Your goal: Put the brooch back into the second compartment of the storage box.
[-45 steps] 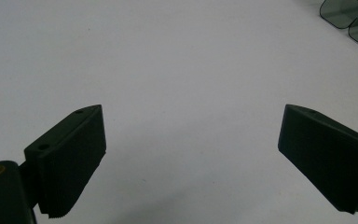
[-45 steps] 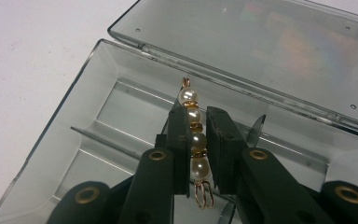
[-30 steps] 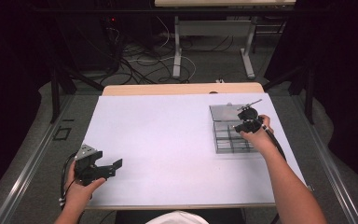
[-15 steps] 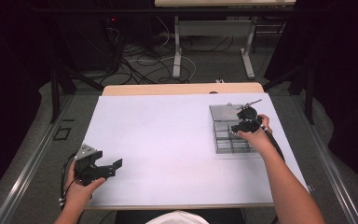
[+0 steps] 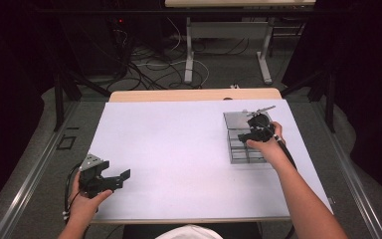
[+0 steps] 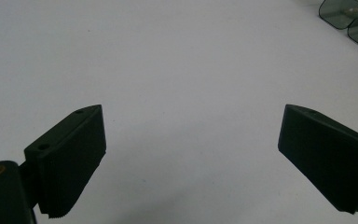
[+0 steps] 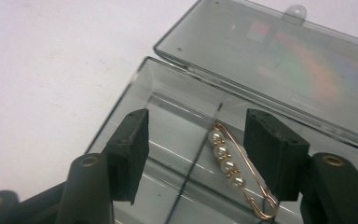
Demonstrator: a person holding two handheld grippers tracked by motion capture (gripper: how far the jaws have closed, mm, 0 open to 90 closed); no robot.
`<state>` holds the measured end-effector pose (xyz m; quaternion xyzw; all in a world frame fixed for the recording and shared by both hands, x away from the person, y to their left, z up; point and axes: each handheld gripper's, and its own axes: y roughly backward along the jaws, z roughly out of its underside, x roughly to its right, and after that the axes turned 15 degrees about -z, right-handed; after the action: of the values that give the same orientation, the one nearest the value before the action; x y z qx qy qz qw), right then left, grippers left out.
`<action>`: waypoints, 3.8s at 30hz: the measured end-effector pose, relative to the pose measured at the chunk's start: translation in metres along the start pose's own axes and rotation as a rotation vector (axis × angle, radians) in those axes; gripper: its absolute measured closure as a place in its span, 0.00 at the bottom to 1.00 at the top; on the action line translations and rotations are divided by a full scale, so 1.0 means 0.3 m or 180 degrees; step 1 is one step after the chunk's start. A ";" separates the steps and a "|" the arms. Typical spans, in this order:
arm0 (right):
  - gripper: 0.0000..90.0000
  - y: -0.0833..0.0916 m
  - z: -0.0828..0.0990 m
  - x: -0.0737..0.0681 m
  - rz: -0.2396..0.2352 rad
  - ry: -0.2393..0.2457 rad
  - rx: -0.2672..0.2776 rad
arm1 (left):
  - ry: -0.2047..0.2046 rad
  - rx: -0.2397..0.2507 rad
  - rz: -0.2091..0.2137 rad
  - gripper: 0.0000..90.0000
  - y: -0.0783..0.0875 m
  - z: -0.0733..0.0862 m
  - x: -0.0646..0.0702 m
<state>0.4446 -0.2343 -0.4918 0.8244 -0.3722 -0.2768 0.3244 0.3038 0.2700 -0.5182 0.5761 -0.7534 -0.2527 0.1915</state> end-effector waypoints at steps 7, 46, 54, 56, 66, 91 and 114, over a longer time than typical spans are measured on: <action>0.37 0.013 -0.003 -0.031 -0.0047 0.0038 0.0055 | 0.0002 0.0000 0.0003 0.08 0.000 0.000 0.000; 0.00 0.161 0.083 -0.226 -0.0450 0.0309 0.0374 | -0.0019 -0.0035 0.0079 0.08 0.005 -0.002 0.002; 0.00 0.163 0.145 -0.269 -0.0618 0.0384 0.0375 | -0.0023 -0.0016 0.0054 0.08 0.003 -0.001 0.006; 0.00 0.159 0.160 -0.279 -0.0644 0.0379 0.0392 | -0.0023 -0.0016 0.0052 0.08 0.003 -0.001 0.008; 0.00 0.124 0.232 -0.308 -0.0669 0.0344 0.0473 | -0.0030 -0.0032 0.0064 0.08 0.005 -0.001 0.008; 0.00 0.009 0.353 -0.356 -0.0762 0.0369 0.0571 | -0.0056 -0.0038 0.0077 0.08 -0.001 -0.002 0.019; 0.00 -0.034 0.385 -0.356 -0.0714 0.0402 0.0594 | -0.0108 -0.0070 0.0108 0.08 -0.011 -0.002 0.034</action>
<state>0.3075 -0.1824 -0.5497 0.9031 -0.2806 -0.2231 0.2362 0.3040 0.2594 -0.5198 0.5567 -0.7634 -0.2674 0.1893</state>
